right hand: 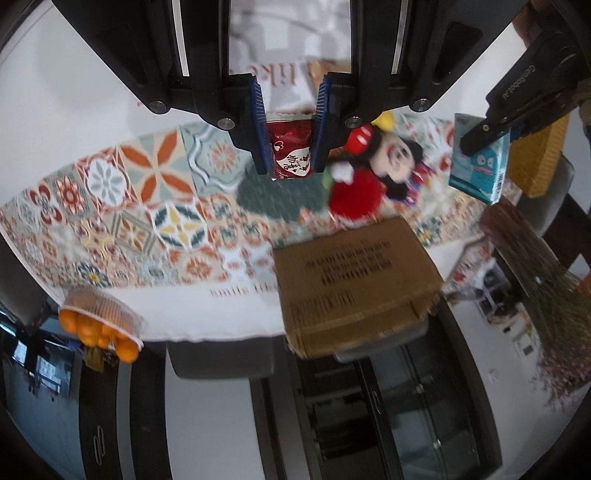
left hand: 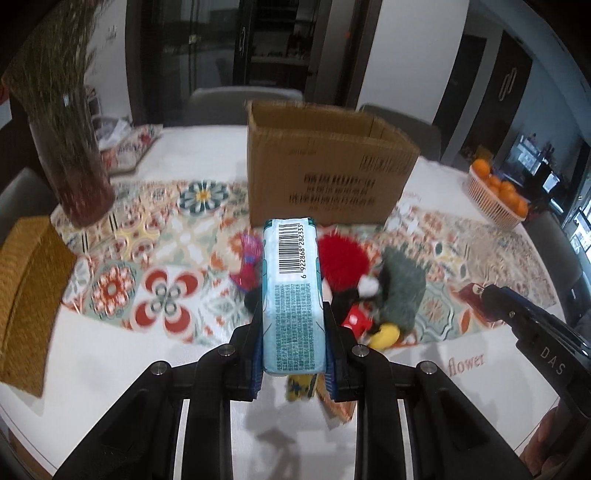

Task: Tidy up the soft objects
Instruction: 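Carry the blue-white packet into the cardboard box and release it with the left tool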

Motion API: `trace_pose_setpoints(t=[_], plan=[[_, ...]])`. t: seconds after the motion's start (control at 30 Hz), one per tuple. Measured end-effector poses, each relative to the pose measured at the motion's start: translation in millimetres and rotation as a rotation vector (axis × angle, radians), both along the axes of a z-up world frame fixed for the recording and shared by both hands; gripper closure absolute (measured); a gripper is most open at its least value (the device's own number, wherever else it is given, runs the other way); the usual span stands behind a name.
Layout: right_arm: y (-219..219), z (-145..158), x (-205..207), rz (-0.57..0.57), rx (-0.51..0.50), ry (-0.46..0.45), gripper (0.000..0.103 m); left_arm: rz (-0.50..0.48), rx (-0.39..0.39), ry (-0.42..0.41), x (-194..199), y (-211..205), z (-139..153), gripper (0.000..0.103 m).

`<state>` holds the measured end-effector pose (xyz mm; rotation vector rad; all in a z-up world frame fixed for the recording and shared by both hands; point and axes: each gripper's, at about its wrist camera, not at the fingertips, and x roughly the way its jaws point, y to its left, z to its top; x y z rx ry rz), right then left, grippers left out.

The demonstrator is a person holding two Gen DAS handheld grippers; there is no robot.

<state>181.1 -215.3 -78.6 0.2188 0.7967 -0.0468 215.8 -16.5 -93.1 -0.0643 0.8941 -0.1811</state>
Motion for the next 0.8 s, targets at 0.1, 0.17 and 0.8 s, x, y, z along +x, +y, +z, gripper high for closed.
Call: trace_pose_setpoints(t=[0.1, 0.17, 0.8], plan=[[4, 16, 3, 0.008, 0.0, -0.061, 0.079, -0.011, -0.008, -0.042, 7, 2, 17, 0.077], [7, 26, 7, 0.018, 0.003, -0.102, 0.079, -0.02, -0.024, -0.051, 13, 4, 25, 0.077], [17, 82, 87, 0.073, 0.02, -0.289, 0.09, -0.066, -0.058, -0.122, 105, 1, 70, 0.077]])
